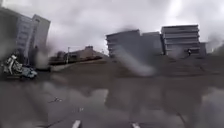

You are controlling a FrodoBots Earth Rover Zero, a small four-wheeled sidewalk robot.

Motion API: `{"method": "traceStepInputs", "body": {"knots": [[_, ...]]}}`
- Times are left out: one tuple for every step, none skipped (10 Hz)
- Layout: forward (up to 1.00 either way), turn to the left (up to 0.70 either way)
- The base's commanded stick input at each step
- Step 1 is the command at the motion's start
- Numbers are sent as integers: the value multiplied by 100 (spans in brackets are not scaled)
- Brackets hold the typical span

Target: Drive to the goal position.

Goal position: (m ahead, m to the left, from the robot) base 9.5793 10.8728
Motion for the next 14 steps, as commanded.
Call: {"method": "traceStepInputs", "body": {"knots": [[70, 0], [70, 0], [70, 3], [70, 5], [70, 10], [70, 22], [70, 29], [70, 34], [70, 35], [70, 35], [70, 30], [70, 18], [70, 8], [70, 3]]}}
